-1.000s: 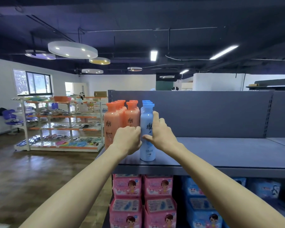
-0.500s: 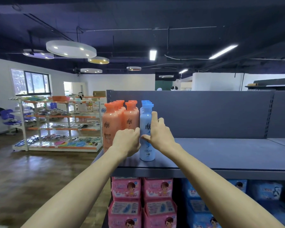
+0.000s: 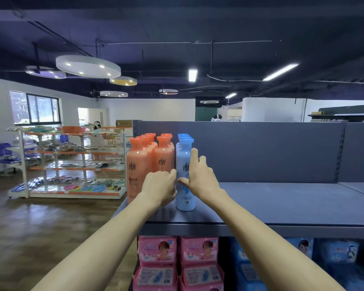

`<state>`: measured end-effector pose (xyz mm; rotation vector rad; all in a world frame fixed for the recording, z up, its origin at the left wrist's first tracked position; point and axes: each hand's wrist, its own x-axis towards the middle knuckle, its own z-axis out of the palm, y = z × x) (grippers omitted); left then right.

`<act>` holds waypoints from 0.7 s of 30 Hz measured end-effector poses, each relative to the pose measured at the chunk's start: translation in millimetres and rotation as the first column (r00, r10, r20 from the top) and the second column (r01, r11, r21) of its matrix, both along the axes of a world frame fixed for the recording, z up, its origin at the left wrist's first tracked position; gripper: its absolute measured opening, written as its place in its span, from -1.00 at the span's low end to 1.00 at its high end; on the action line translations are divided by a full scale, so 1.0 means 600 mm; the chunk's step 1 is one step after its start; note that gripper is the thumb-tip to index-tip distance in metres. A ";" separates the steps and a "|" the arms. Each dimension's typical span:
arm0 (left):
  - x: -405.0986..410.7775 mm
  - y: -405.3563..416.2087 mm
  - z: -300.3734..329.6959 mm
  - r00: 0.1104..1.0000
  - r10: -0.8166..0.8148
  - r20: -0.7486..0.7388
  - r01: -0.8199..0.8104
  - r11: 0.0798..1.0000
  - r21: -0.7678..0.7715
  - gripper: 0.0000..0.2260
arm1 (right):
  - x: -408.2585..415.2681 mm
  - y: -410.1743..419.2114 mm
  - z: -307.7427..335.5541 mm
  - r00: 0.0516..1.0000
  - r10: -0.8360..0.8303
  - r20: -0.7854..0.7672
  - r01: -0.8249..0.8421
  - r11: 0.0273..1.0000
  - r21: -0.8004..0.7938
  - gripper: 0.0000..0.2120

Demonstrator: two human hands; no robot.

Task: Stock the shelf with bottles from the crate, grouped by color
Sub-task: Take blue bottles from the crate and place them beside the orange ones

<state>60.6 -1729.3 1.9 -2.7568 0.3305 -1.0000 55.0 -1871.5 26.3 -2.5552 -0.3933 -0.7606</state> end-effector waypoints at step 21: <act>-0.073 0.013 0.040 1.000 -0.006 0.009 0.005 0.999 0.046 -0.83 | -0.020 -0.037 -0.044 0.998 0.055 0.043 -0.054 0.999 -0.005 -0.09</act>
